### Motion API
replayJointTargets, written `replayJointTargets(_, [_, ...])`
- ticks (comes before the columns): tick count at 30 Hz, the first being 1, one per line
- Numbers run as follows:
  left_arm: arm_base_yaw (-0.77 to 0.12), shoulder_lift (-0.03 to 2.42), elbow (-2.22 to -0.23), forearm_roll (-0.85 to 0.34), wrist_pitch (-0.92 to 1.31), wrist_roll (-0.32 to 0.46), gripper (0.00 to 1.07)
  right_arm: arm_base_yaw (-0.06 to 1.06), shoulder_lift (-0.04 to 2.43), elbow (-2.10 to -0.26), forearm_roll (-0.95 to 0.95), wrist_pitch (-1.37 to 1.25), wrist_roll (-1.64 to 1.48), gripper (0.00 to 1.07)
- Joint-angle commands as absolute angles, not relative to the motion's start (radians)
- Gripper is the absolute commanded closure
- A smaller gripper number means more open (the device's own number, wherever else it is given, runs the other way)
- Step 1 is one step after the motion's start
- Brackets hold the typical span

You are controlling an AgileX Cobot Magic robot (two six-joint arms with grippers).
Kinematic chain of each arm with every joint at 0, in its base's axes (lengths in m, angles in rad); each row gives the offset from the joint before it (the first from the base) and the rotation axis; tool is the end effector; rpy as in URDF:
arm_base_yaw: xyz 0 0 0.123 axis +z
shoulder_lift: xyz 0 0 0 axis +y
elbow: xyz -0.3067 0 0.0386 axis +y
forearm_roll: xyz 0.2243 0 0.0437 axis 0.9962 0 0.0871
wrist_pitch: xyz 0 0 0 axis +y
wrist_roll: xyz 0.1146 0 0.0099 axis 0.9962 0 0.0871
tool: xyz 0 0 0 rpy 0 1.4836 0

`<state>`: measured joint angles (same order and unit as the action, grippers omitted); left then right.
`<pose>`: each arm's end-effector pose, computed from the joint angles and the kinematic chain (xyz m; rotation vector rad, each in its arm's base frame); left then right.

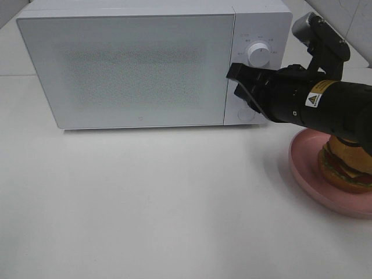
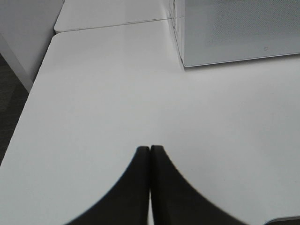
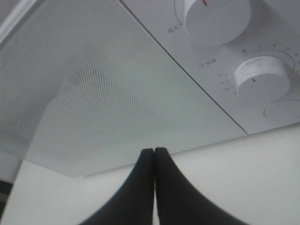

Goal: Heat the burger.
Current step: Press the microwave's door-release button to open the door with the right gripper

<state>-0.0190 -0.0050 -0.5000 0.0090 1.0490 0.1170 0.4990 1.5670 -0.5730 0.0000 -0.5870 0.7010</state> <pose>-0.0285 0.0014 0.2560 0.1374 2.0237 0.0726 0.2683 0.1462 0.2294 0.1991 1.9649 0.8054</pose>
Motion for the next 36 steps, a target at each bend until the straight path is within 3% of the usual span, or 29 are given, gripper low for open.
replayJointTargets(1, [-0.021,-0.027,-0.496,0.000,1.034,0.117,1.06,0.502,1.595,-0.580,-0.009,-0.681,0.851,1.07])
replayJointTargets(13, [-0.021,-0.027,-0.496,0.000,1.034,0.117,1.06,0.502,1.737,-0.580,0.011,-0.764,1.274,1.07])
replayJointTargets(25, [-0.021,-0.027,-0.496,0.000,1.034,0.117,1.06,0.502,1.855,-0.580,0.233,-0.841,1.306,1.07])
replayJointTargets(36, [-0.021,-0.027,-0.496,0.000,1.034,0.117,1.06,0.501,1.934,-0.605,0.284,-0.880,1.338,1.07])
